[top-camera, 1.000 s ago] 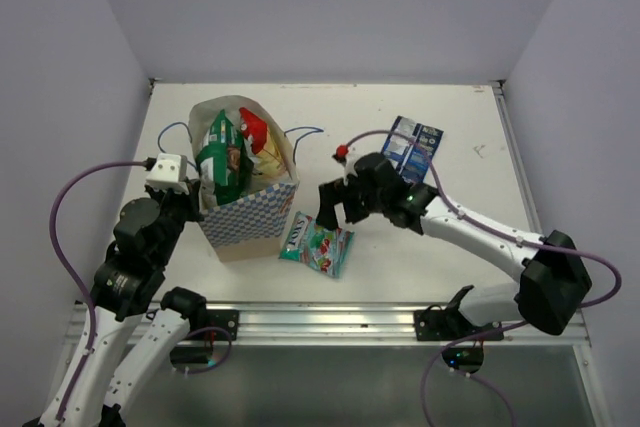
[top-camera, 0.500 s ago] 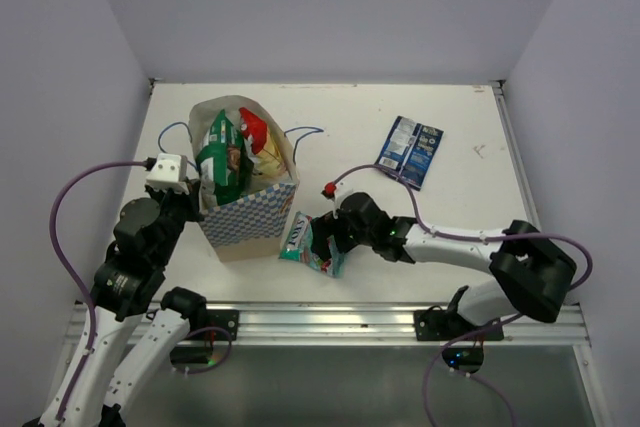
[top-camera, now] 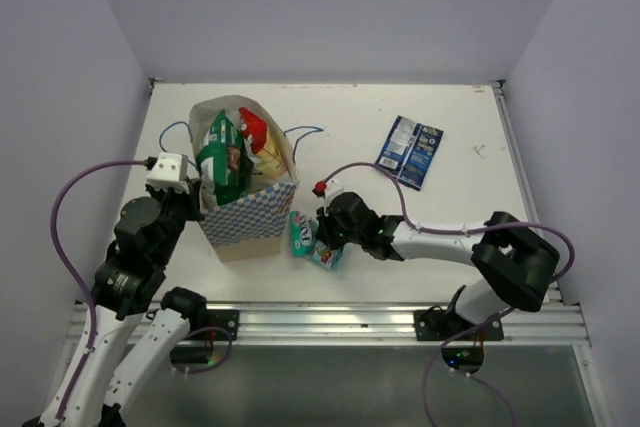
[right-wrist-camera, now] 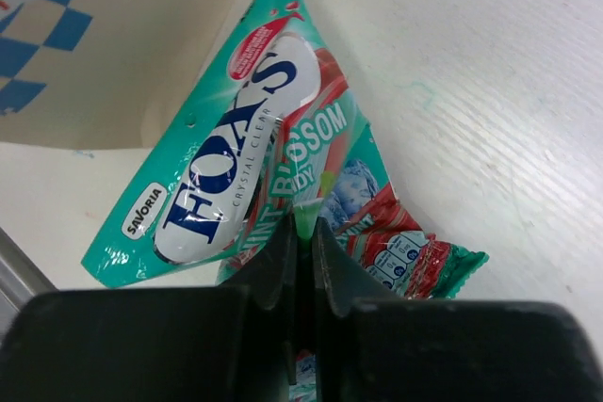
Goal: Place the snacks into the paper bag
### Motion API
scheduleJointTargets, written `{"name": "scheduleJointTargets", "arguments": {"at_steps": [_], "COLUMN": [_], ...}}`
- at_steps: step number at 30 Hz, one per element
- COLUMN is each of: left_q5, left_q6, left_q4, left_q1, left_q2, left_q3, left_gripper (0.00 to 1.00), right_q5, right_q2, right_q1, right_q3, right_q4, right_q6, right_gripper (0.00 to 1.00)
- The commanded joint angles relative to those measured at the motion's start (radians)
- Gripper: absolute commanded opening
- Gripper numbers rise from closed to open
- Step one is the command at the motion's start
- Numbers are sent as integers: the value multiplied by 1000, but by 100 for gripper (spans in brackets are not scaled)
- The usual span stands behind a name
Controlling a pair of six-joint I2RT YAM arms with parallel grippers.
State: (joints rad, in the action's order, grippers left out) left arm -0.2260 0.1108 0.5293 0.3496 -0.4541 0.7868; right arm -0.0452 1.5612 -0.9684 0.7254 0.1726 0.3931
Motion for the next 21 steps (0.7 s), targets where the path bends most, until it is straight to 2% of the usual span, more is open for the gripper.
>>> {"name": "scheduleJointTargets", "arguments": {"at_steps": [1, 5, 7, 10, 13, 15, 21], "left_q5": [24, 24, 27, 34, 40, 39, 36], "left_q6": [-20, -19, -19, -19, -16, -13, -13], "left_q4": [-69, -69, -71, -77, -83, -88, -86], "left_q1": [6, 6, 6, 6, 6, 6, 6], "left_q2": [-6, 0, 0, -1, -6, -8, -5], "left_q3": [-14, -15, -15, -20, -24, -26, -26], "left_gripper": [0, 0, 0, 0, 0, 0, 0], "right_q5": [-109, -246, -306, -380, -354, -288, -76], "right_q2": [-124, -391, -481, -593, -569, -496, -317], "right_q1": [-13, -20, -23, -23, -21, -21, -23], "right_q3": [17, 106, 213, 379, 578, 713, 856], "right_q4": [-149, -372, -508, -579, -601, -593, -454], "right_q6": [-28, -52, -77, -167, -239, -267, -284], "right_gripper": [0, 0, 0, 0, 0, 0, 0]}}
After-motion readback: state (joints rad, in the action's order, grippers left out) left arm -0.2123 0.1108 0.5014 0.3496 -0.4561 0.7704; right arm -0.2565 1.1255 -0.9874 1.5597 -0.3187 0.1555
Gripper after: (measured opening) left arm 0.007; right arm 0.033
